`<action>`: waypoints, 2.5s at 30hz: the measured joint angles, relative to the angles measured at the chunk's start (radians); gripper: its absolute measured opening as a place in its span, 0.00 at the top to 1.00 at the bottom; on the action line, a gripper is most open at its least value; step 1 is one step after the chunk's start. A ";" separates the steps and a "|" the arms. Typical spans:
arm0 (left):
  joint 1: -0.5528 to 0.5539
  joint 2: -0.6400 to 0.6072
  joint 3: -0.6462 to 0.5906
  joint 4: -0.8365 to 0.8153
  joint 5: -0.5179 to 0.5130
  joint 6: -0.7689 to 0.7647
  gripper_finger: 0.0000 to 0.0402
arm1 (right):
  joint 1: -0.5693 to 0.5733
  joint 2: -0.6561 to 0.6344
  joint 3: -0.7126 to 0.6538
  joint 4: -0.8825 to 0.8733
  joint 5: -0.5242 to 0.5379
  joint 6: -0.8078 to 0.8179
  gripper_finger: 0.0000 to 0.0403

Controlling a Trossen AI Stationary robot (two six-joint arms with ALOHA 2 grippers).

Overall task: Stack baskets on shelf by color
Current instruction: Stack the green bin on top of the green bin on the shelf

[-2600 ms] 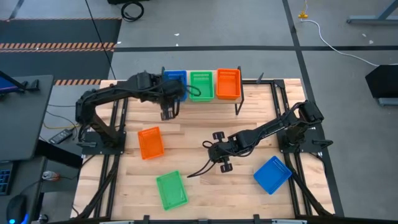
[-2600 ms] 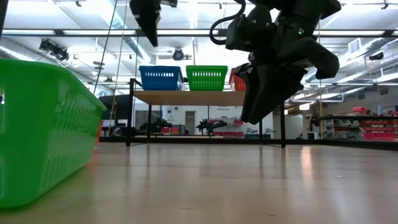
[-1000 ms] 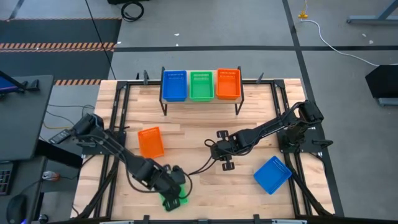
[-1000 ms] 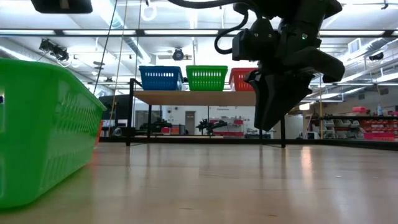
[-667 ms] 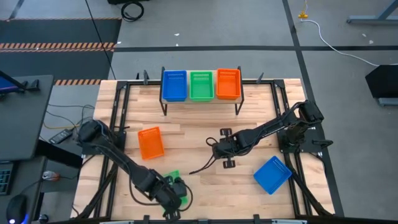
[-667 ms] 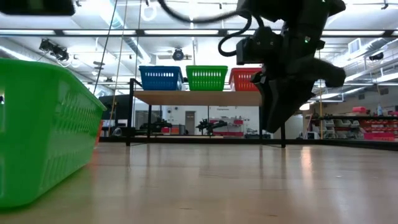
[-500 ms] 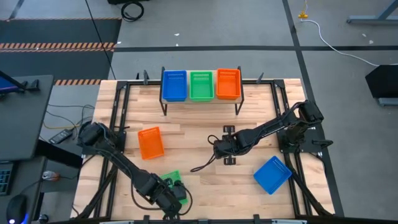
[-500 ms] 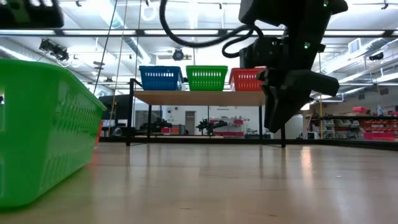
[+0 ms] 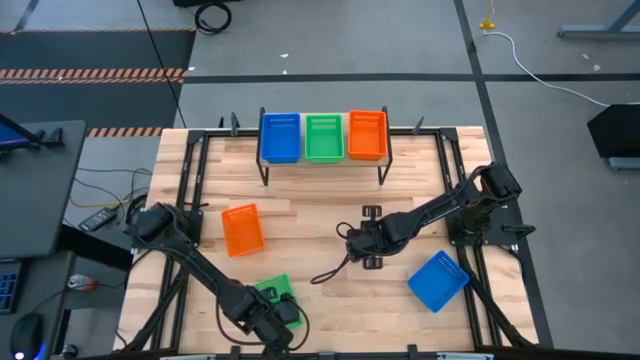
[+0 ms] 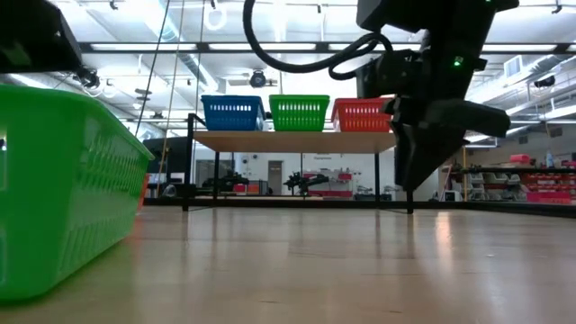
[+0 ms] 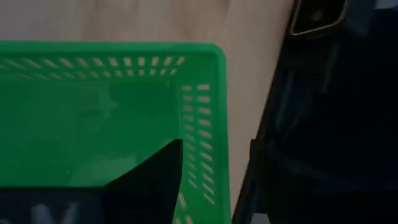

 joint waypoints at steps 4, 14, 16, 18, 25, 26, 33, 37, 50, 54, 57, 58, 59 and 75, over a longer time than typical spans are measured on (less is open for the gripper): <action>0.001 0.051 0.000 -0.004 0.024 -0.005 0.53 | 0.012 0.000 0.000 -0.014 0.000 0.003 0.69; 0.034 0.091 -0.001 -0.019 0.029 0.025 0.75 | 0.016 0.000 0.000 -0.024 0.000 0.008 0.69; 0.042 0.083 0.012 -0.027 0.020 0.058 0.85 | 0.016 0.000 0.000 -0.025 0.000 0.008 0.69; 0.048 0.081 0.034 -0.034 0.007 0.116 0.95 | 0.016 0.000 0.000 -0.031 0.000 0.008 0.69; 0.099 0.084 0.194 -0.282 -0.036 0.294 0.99 | 0.020 0.000 0.000 -0.059 -0.046 0.046 0.69; 0.109 0.084 0.225 -0.338 -0.049 0.318 0.99 | 0.023 0.000 0.000 -0.059 -0.058 0.051 0.69; 0.175 0.083 0.420 -0.625 -0.146 0.469 0.99 | 0.057 0.000 0.000 -0.060 -0.098 0.100 0.69; 0.226 0.083 0.508 -0.777 -0.207 0.560 0.99 | 0.084 0.000 0.000 -0.060 -0.098 0.126 0.69; 0.509 0.083 0.821 -0.877 -0.351 1.026 0.99 | 0.114 0.000 0.000 0.061 -0.098 0.187 0.69; 0.623 0.083 0.907 -0.873 -0.355 1.169 0.99 | 0.114 0.000 0.000 0.080 -0.098 0.206 0.69; 0.706 0.083 0.944 -0.871 -0.345 1.268 0.99 | 0.113 0.000 0.000 0.082 -0.090 0.185 0.69; 0.733 0.082 0.944 -0.862 -0.334 1.295 0.98 | 0.113 0.000 0.000 0.082 -0.089 0.176 0.69; 0.760 0.082 0.942 -0.846 -0.316 1.317 0.98 | 0.112 0.000 0.000 0.083 -0.089 0.173 0.69; 0.988 0.109 0.937 -0.696 -0.151 1.413 0.98 | 0.110 0.000 0.000 0.092 -0.086 0.145 0.69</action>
